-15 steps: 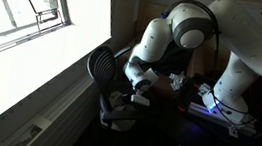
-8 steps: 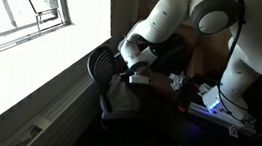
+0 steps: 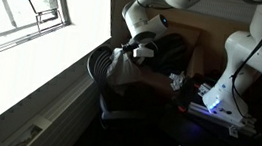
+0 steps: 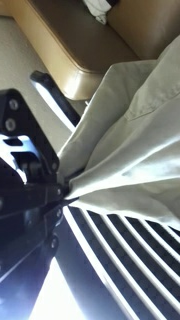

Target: Put the clothing on the black chair onto the brown chair

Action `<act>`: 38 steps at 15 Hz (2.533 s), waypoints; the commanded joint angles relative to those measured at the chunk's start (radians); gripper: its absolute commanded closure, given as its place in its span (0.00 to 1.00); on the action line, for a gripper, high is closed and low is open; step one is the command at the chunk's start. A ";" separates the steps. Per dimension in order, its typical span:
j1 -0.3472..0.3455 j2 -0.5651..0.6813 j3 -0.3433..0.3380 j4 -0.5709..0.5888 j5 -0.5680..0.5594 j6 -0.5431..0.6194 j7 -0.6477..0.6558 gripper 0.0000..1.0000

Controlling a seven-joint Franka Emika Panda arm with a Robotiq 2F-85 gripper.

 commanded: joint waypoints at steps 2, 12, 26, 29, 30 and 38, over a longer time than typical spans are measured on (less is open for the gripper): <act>0.020 -0.087 -0.048 -0.033 -0.004 -0.001 0.005 0.98; -0.004 -0.169 -0.390 0.036 -0.308 -0.192 -0.097 1.00; -0.745 0.205 -0.145 0.097 -0.222 -0.268 0.173 1.00; -0.890 0.385 0.061 0.193 -0.244 -0.190 0.364 1.00; -0.901 0.428 0.087 0.210 -0.283 -0.172 0.463 1.00; -1.135 0.371 0.433 0.184 -0.819 -0.041 1.218 1.00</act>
